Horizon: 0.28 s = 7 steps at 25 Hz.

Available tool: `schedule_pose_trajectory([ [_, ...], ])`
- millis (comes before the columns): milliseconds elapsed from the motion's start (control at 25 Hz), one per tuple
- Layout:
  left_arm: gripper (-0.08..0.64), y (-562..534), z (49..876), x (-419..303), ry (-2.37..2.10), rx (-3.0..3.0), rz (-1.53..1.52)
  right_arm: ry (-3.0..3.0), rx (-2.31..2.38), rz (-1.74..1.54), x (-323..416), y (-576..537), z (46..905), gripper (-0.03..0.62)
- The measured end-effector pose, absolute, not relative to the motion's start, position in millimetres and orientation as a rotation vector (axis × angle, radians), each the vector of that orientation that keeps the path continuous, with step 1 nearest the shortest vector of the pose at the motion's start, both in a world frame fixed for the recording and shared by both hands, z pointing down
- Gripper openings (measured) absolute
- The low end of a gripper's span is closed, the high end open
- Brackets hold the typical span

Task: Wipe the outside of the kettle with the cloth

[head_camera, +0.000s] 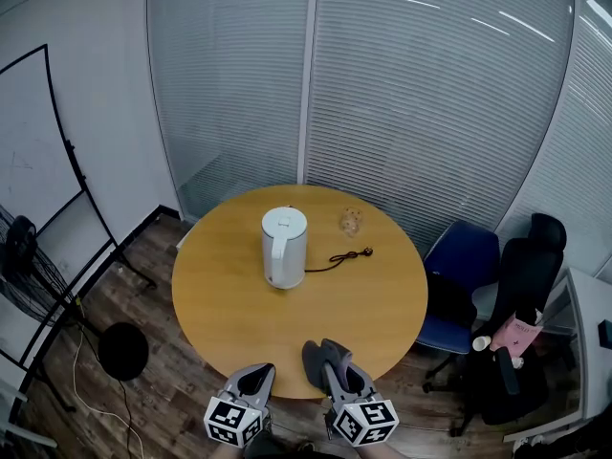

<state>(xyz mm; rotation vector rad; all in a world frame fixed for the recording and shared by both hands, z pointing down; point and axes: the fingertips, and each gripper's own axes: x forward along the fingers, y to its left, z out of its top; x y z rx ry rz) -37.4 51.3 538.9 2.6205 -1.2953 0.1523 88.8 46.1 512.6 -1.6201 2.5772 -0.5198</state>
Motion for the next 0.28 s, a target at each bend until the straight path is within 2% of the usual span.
schedule_pose_trajectory([
  [280,0.009,63,538,-34,-1.29,2.629,0.162,2.59,-1.62,-0.517,92,57,512,0.086],
])
